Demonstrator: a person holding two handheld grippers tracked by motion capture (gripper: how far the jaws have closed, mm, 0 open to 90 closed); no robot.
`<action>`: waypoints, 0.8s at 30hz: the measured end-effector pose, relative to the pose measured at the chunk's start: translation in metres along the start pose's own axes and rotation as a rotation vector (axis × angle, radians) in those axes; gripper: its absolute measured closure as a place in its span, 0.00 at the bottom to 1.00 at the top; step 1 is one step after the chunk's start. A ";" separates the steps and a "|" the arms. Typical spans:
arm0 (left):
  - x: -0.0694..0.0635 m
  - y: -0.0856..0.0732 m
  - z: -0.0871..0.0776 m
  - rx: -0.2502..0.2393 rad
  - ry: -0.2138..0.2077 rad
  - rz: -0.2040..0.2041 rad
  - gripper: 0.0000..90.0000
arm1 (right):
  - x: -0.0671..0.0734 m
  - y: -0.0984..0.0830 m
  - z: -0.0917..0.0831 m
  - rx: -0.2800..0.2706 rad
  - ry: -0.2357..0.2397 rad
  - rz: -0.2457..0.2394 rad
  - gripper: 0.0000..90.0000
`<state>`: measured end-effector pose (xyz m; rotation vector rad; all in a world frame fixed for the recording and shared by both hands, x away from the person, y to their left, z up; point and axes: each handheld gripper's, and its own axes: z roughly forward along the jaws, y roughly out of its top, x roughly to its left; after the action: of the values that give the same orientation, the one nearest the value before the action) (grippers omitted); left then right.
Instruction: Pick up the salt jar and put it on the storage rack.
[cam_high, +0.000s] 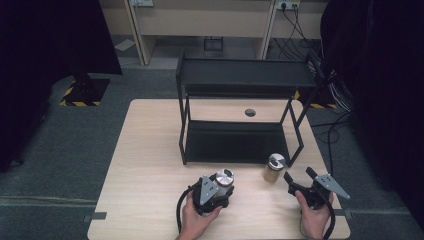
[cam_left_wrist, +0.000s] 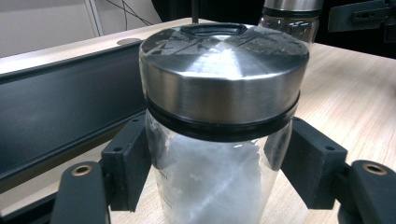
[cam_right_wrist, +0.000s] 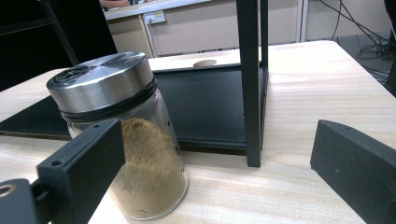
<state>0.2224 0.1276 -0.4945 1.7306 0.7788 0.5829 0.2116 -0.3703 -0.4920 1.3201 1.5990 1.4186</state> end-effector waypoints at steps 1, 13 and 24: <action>0.000 0.000 0.000 -0.001 -0.001 -0.001 0.34 | 0.000 0.000 0.000 0.000 0.000 0.000 0.04; 0.007 -0.002 -0.005 -0.051 -0.003 -0.018 0.34 | -0.001 0.000 0.000 0.000 0.002 -0.001 0.04; 0.009 0.016 -0.034 -0.201 0.046 0.004 0.34 | -0.001 0.000 0.000 0.002 0.000 -0.001 0.04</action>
<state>0.2075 0.1526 -0.4699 1.5389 0.7231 0.6826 0.2118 -0.3709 -0.4916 1.3201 1.6011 1.4166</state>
